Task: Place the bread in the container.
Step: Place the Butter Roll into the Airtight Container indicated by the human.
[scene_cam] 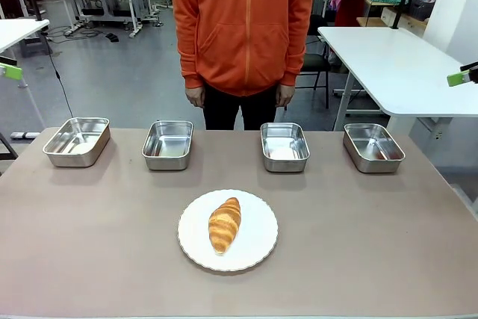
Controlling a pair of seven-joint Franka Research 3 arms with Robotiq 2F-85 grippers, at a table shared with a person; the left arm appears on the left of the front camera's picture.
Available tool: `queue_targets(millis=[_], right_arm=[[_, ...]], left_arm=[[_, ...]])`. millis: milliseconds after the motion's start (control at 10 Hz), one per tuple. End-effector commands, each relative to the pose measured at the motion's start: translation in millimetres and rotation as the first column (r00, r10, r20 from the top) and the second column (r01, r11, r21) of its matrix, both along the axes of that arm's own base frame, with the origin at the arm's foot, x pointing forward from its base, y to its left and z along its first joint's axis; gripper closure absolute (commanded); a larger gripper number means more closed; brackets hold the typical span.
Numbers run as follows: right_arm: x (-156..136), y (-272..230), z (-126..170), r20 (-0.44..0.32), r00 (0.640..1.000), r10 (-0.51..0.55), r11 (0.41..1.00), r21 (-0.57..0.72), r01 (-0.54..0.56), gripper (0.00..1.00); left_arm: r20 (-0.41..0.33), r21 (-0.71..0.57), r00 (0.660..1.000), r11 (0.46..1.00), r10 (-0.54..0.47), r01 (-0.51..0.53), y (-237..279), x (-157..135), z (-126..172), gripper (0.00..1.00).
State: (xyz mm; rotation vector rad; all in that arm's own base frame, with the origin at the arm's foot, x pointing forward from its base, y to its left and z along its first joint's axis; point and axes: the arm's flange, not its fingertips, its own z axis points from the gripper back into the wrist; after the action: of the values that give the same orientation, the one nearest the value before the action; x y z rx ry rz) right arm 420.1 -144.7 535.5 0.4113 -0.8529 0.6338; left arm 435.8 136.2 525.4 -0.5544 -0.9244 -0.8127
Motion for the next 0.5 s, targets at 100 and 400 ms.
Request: queue_targets(millis=[100,400], right_arm=[[1.7,-0.8,-0.8,0.024,1.0,0.015,1.0,0.01,-0.015,0.0],[1.7,-0.8,-0.8,0.024,1.0,0.015,1.0,0.01,-0.015,0.0]], left_arm=[[0.017,0.001,1.0,1.0,-0.009,0.009,0.1,-1.3,2.3,0.0],[0.017,0.001,1.0,1.0,-0.009,0.009,0.1,-1.3,2.3,0.0]])
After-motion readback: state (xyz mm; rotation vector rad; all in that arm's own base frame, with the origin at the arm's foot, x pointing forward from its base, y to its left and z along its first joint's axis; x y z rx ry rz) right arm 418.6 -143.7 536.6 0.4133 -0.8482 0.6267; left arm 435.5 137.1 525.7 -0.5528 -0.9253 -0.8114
